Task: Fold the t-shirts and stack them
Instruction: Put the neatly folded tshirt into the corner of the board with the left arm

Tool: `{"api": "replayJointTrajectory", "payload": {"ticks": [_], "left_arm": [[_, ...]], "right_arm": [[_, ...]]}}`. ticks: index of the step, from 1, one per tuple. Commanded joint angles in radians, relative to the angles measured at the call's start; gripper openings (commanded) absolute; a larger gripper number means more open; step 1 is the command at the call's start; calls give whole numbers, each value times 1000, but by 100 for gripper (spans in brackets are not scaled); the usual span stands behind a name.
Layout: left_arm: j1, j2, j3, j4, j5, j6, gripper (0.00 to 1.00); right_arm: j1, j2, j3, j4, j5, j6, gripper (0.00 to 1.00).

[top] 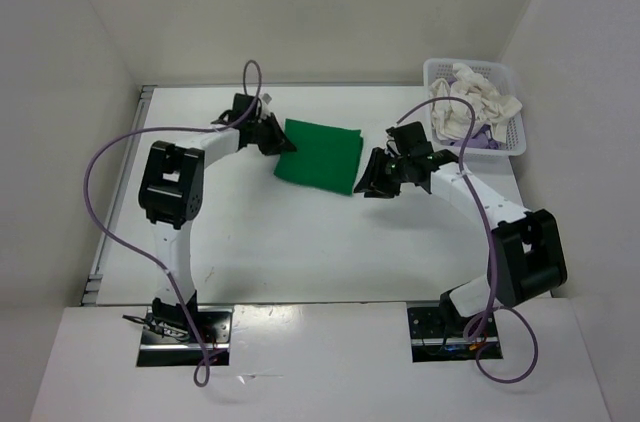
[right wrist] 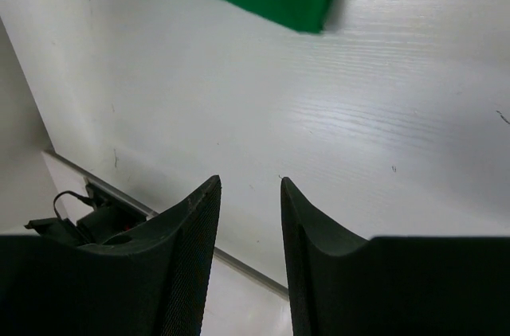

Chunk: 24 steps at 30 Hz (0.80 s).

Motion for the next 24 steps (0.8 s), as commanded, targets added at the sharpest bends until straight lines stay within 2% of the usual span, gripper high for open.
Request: {"api": "replayJointTrajectory", "payload": {"ticks": [1,3,4,6,7,9,11,13,14,15,18,19,24], "left_arm": [[136,3,144,-52,-21,6,5],[199,13,204,-77,-12,20,5],[271,13,215,-86,-12,20,5],[345,13,215,-77,0,20,5],[411,13,224,-77,10,20,9],[465,25,233,-77,-8,41,17],[528,25,233,-77,-18,50,31],[584,4,150,-48,-41,23,47],[601,-13,149,-29,-51,6,49],[620,-59,61,15,-90,-17,51],[646,-133,-65,72,-133,-57,78],[646,-147,-81,63,-163,-57,84],[646,-329,-252,91,-324,-100,83]], "right_arm": [[-16,-72,-16,27,-9,0,42],[-16,-83,-25,28,-9,0,42],[-16,-83,-25,28,-19,0,42],[-16,-83,-34,28,-19,-9,42],[-16,-83,-34,28,-19,-9,42],[-16,-83,-34,28,-28,-18,42],[-16,-62,-34,28,-38,-29,42],[-16,-49,-34,28,-51,-29,42],[-16,-49,-34,28,-51,-29,42],[-16,-49,-45,28,-51,-29,42],[-16,-49,-55,37,-60,-29,46],[-16,-40,-55,37,-60,-29,46],[-16,-31,-75,46,-60,-40,47]]}}
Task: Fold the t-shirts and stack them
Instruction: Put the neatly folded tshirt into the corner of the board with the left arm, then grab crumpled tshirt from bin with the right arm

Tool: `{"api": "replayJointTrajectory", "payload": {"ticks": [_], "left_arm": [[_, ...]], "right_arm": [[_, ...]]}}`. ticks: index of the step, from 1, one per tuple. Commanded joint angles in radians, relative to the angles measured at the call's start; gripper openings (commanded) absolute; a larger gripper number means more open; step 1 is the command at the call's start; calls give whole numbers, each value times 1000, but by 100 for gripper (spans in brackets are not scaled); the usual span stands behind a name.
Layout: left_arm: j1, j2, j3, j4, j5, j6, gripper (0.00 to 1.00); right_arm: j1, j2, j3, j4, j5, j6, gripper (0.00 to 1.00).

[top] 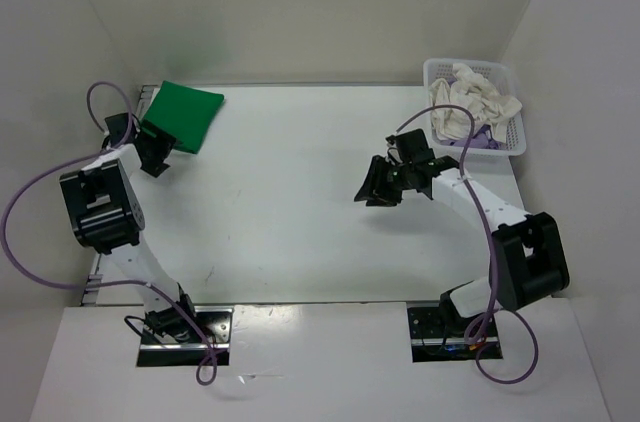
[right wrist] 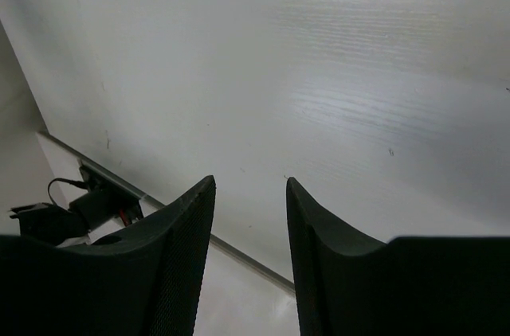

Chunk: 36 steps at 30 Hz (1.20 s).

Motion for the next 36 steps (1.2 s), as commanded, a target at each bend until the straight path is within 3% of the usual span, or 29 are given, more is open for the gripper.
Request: {"api": "replayJointTrajectory", "payload": {"ticks": [1,4,6,7,9,10,14,18,24,28,29,32,36], "left_arm": [[-5,-183,-75,87,-153,-38,83],[-5,-279,-138,73,-152,-67,83],[-5,-324,-211,84,-113,-102,81],[-16,-371,-242,107,-74,-113,76],[-91,-410,-285,86,-73,-100,68],[-123,-441,-296,56,-73,-100,58],[-310,-476,-331,3,-32,-67,39],[-540,-476,-384,-24,46,-84,39],[-795,-487,-472,45,114,-144,42],[-884,-469,-463,45,158,-118,49],[-884,-468,-463,45,169,-103,50],[-897,-459,-463,45,221,-60,53],[-897,-470,-472,35,252,-3,59]], "right_arm": [[-6,13,-14,36,-13,-19,47],[-6,35,-24,47,-13,-19,48],[-6,46,-24,47,-13,-19,43],[-6,58,-24,47,1,-8,32],[-6,70,19,47,1,4,23],[-6,70,32,47,10,24,18],[-6,70,67,78,19,73,13],[-6,79,130,41,69,72,2],[-104,131,408,-89,284,59,0],[-240,211,590,-180,384,7,16],[-271,228,619,-180,410,-10,26],[-372,282,717,-191,487,-28,42],[-468,355,808,-191,574,-28,48]]}}
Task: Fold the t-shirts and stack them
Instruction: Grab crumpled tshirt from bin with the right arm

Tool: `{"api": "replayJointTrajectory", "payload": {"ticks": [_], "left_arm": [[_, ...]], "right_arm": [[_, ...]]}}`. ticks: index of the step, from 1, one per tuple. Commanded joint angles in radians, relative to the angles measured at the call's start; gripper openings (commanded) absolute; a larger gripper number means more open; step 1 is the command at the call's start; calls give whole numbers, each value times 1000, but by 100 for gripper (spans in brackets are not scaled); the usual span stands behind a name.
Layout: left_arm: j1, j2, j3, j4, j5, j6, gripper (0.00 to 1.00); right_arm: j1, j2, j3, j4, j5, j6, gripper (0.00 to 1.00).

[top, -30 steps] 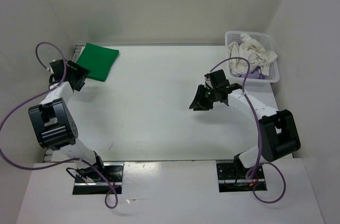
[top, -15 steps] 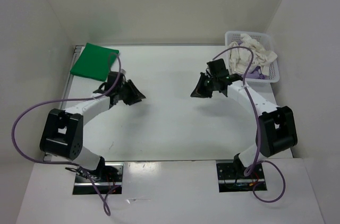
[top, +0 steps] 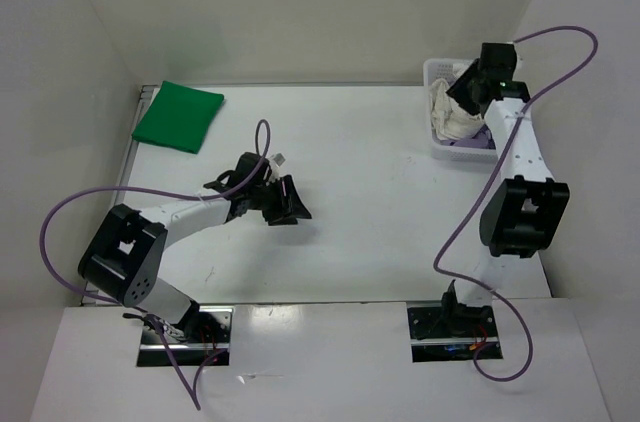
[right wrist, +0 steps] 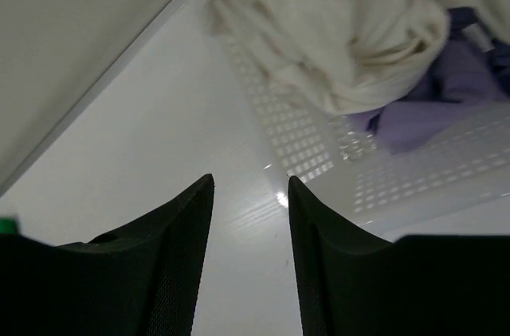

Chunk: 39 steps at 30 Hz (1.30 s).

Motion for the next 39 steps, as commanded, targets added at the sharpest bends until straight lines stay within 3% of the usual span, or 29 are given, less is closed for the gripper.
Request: {"api": "replayJointTrajectory", "payload": {"ticks": [1,3,9,16,19,21,23,24,29,31,36,39], "left_arm": [[1,-33,3,9,57,73,60],[1,-33,-6,9,86,73,60],[1,13,5,55,115,63,61],[1,42,14,55,106,63,61],[1,42,14,55,97,63,61],[1,42,23,46,97,63,61],[1,42,23,46,85,54,61],[1,42,23,37,85,54,61],[1,33,70,11,66,44,61],[1,22,95,0,57,44,61],[57,13,167,-11,66,34,61],[115,-23,167,-20,39,4,62]], "right_arm": [[-70,72,76,-52,131,-25,48],[-101,102,96,-52,154,-25,48],[-147,279,239,-60,105,-77,64],[-147,398,343,-34,-48,-105,62],[-147,444,375,-44,-48,-96,51],[-147,453,406,-64,-48,-96,24],[-147,438,394,-54,-48,-82,6],[-147,417,383,-43,-48,-82,3],[-147,158,334,21,-117,-41,0],[-147,72,343,44,-212,-7,0],[-63,-125,498,78,-450,69,0],[15,-169,616,208,-657,192,0]]}}
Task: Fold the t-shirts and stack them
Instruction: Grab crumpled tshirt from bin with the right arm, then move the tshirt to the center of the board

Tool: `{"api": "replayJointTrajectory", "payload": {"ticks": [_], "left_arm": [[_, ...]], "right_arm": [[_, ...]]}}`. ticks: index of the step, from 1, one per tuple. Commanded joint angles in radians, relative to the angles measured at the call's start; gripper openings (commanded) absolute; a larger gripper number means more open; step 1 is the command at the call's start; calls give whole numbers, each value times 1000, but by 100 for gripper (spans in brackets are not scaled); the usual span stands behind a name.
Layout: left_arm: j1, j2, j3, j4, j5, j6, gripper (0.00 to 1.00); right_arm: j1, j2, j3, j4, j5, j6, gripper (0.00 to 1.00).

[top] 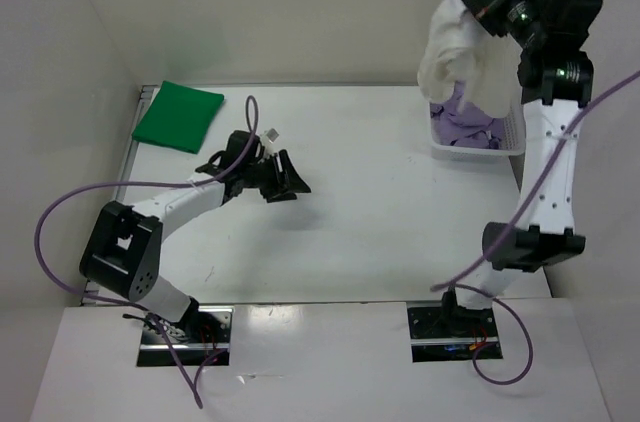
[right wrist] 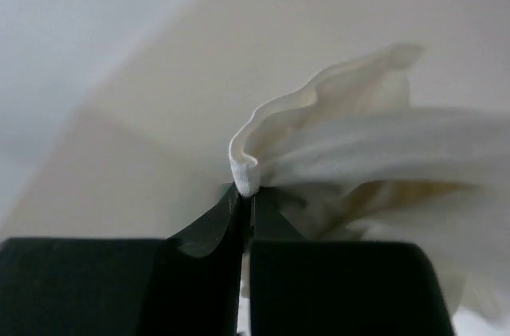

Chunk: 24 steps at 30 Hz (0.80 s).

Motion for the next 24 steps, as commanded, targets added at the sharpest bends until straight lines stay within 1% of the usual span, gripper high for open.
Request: {"api": "replayJointTrajectory", "payload": {"ticks": [1,2,3,4,5,6,8,9,10,11,12,13,14,15,16,17,18,20,21,24], "left_arm": [[70,-67,14,-6,-38,-34,62],[114,-93,14,-6,-38,-49,62],[138,-104,-2,4,-38,-50,62],[164,-114,-2,4,-38,-62,62],[191,-134,-14,4,-38,-62,62],[242,-134,-25,4,-38,-72,62],[296,-171,-37,4,-29,-85,64],[323,-183,-58,4,-29,-85,65],[377,-197,-68,4,-15,-94,65],[406,-226,-77,4,-15,-94,65],[435,-243,-86,-7,-15,-94,65],[493,-258,-104,-7,-15,-80,65],[521,-287,-105,-31,-15,-71,65],[547,-300,-114,-42,-15,-60,65],[587,-312,-114,-59,-6,-37,65],[600,-312,-114,-59,-6,-27,65],[600,-312,-123,-73,-6,-27,65],[600,-312,-123,-73,-6,-4,65],[600,-312,-134,-73,-6,-4,65],[575,-312,-122,-145,-43,84,65]], "right_arm": [[106,-127,151,256,-363,197,0],[149,-127,173,304,-399,235,0],[169,-127,199,388,-431,278,0],[192,-127,251,425,-481,342,0],[215,-127,289,441,-491,343,0],[249,-99,364,404,-491,343,0],[258,-98,348,385,-482,312,0],[267,-113,225,385,-482,303,0],[267,-129,136,417,-482,303,0],[278,-146,32,453,-498,282,2],[302,-158,-176,476,-499,267,2],[316,-167,-272,485,-499,247,4],[332,-167,-358,473,-458,170,9],[342,-148,-502,443,-418,129,12],[343,-111,-570,427,-396,98,16],[343,-80,-621,409,-396,70,22],[343,-45,-668,372,-328,8,31],[343,39,-693,292,-284,-23,43],[352,55,-706,266,-214,-37,52],[352,17,-779,214,-118,-37,59]]}}
